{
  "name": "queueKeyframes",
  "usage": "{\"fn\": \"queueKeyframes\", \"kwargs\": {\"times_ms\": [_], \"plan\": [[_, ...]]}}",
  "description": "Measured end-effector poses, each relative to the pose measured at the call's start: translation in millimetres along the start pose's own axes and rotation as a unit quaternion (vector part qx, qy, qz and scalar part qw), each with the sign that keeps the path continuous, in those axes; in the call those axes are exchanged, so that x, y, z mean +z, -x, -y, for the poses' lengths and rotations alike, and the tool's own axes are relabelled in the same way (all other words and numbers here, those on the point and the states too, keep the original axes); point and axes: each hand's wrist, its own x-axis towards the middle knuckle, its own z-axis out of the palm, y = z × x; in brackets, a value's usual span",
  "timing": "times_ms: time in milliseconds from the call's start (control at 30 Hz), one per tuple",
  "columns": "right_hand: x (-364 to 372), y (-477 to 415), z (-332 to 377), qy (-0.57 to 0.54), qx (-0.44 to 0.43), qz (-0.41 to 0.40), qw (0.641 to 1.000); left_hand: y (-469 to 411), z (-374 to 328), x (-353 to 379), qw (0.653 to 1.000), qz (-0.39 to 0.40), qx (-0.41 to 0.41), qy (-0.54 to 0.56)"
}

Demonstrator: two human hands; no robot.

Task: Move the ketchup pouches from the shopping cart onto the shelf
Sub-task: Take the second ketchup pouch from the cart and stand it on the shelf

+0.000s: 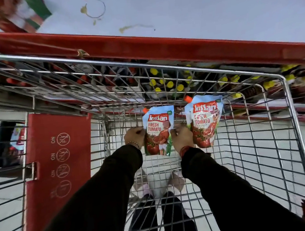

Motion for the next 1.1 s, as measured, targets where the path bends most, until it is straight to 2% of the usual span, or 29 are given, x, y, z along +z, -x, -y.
{"fn": "queueKeyframes", "kwargs": {"times_ms": [133, 300, 467, 800, 1100], "plan": [[-7.2, 10.7, 3.0, -0.008, -0.018, -0.004, 1.000, 16.3, 0.3, -6.3, 0.998, -0.016, -0.011, 0.066], [-26.8, 40.7, 8.8, -0.029, -0.049, 0.006, 0.998, 55.2, -3.1, -24.7, 0.998, -0.036, 0.037, 0.042], [-58.1, 78.9, 27.9, -0.050, -0.094, 0.009, 0.994, 106.6, -17.7, -48.3, 0.992, -0.040, 0.060, 0.104], [-128.5, 154.2, 91.6, -0.121, -0.186, -0.011, 0.975, 215.2, -67.9, -98.7, 0.967, -0.085, 0.205, 0.127], [-180.7, 181.4, 151.7, -0.149, -0.300, -0.047, 0.941, 260.1, -131.1, -137.9, 0.926, -0.112, 0.332, 0.143]]}}
